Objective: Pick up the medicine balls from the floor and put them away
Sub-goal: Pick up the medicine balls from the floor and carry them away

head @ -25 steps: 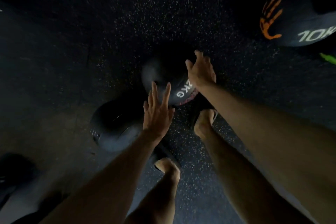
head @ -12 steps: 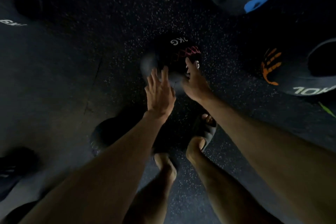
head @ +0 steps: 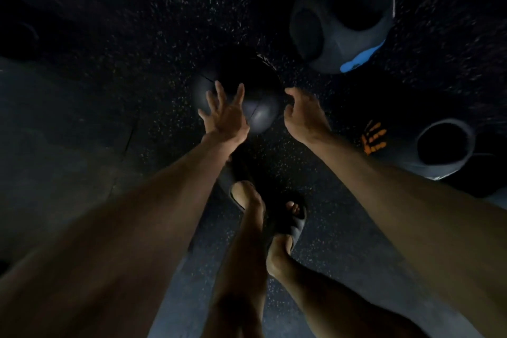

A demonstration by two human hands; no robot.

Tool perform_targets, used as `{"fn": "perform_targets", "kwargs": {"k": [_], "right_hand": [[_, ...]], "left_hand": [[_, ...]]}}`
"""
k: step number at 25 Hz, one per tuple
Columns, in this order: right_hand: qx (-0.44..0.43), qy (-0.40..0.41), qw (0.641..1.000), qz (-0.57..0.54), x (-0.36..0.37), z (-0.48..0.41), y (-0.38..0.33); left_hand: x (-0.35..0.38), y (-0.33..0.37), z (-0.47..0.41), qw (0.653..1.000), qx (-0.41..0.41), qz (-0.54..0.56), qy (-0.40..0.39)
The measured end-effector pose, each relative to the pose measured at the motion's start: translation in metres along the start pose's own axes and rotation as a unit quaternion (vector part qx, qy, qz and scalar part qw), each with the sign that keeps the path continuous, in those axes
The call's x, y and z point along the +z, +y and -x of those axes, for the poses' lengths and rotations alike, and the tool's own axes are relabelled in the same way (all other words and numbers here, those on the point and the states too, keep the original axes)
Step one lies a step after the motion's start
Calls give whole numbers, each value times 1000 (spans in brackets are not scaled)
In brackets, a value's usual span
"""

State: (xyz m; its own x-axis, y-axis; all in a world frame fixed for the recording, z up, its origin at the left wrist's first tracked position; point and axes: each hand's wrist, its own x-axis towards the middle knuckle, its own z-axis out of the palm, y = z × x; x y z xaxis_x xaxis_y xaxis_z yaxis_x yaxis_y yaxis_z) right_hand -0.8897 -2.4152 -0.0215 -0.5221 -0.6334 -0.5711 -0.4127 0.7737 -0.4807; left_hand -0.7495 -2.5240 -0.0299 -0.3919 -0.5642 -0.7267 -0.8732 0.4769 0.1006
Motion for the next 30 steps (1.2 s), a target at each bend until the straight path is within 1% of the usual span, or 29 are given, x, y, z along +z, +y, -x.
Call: {"fn": "perform_targets", "kwargs": {"k": [2,3,5,6,7,8,9,11,14,17,19,24,28,30], "right_hand": [[-2,59,998,10,-19,-19,-13],[0,99,995,22,-29,-31,-16],[9,168,984,55,-48,-56,-18],[21,189,980,63,-58,-69,-16],[37,205,976,66,-70,-82,-14],[51,213,973,71,-80,-95,-9],[60,210,973,77,-89,-108,-5],[77,172,979,80,-99,-132,6],[87,108,986,91,-85,-142,24],[60,114,982,140,-70,-130,40],[78,120,979,145,-67,-119,49],[108,86,985,99,-50,-89,65],[125,69,985,94,-37,-74,59],[137,45,986,86,-25,-63,55]], "left_hand": [[-34,2,-22,1000,-15,-8,-9],[-48,5,-30,1000,-12,-5,3],[-61,9,-43,998,11,9,61],[-62,11,-48,996,28,18,87],[-61,13,-53,994,44,33,95],[-58,15,-58,993,59,48,87],[-56,16,-64,993,72,56,74],[-59,21,-81,993,89,39,62],[-77,33,-107,995,68,23,63],[-93,40,-123,998,39,21,38],[-96,37,-126,999,32,18,25],[-96,33,-119,999,48,7,14],[-97,36,-118,999,53,3,-1],[-96,33,-116,998,55,-10,-2]]}}
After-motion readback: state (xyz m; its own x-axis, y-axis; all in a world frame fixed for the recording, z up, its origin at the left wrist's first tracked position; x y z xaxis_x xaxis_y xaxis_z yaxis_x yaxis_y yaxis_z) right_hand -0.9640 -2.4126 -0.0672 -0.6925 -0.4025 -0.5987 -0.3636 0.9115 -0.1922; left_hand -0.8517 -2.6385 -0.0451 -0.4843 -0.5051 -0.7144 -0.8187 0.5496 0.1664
